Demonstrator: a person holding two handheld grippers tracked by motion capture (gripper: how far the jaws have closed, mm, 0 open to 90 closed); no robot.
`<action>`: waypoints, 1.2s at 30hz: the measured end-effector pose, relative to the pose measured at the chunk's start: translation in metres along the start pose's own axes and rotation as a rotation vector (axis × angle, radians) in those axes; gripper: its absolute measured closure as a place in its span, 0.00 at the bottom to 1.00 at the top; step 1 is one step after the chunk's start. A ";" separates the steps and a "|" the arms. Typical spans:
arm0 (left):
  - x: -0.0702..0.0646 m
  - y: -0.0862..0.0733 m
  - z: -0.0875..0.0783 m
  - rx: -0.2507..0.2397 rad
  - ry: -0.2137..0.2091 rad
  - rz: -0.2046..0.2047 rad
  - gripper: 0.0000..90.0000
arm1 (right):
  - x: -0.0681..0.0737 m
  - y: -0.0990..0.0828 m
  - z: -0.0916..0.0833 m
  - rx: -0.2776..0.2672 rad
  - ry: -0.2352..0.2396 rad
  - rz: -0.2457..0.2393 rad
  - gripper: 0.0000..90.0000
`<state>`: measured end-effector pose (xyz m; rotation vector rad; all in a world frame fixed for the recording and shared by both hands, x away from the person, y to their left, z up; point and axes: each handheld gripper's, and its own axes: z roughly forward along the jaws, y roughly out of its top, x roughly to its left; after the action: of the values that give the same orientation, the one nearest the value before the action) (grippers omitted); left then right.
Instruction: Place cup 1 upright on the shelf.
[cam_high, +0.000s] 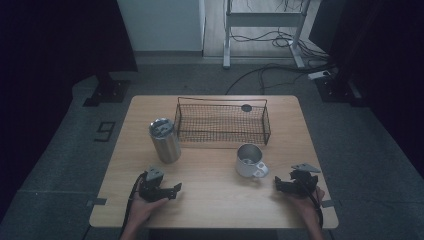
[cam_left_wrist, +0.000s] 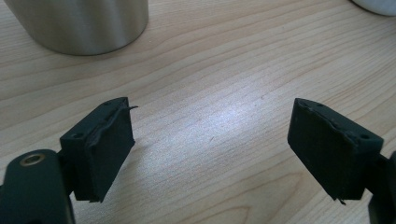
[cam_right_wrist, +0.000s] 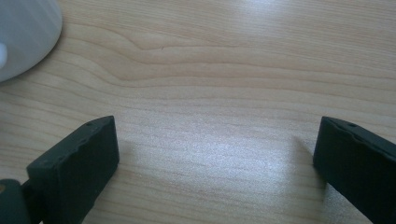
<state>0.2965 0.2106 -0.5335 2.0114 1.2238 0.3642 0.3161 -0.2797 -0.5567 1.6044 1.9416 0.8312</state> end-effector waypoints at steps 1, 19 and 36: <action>0.000 0.000 0.000 -0.002 -0.002 -0.001 0.16 | 0.000 0.000 0.000 0.000 0.000 0.000 0.00; -0.001 0.000 -0.001 -0.003 -0.025 -0.008 0.16 | 0.000 0.000 0.000 -0.001 -0.002 0.002 0.00; 0.001 -0.001 -0.003 -0.008 -0.021 -0.004 0.17 | 0.000 0.000 0.000 -0.001 -0.002 0.001 0.01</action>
<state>0.2949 0.2130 -0.5326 2.0001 1.2116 0.3445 0.3160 -0.2798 -0.5567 1.6054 1.9386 0.8307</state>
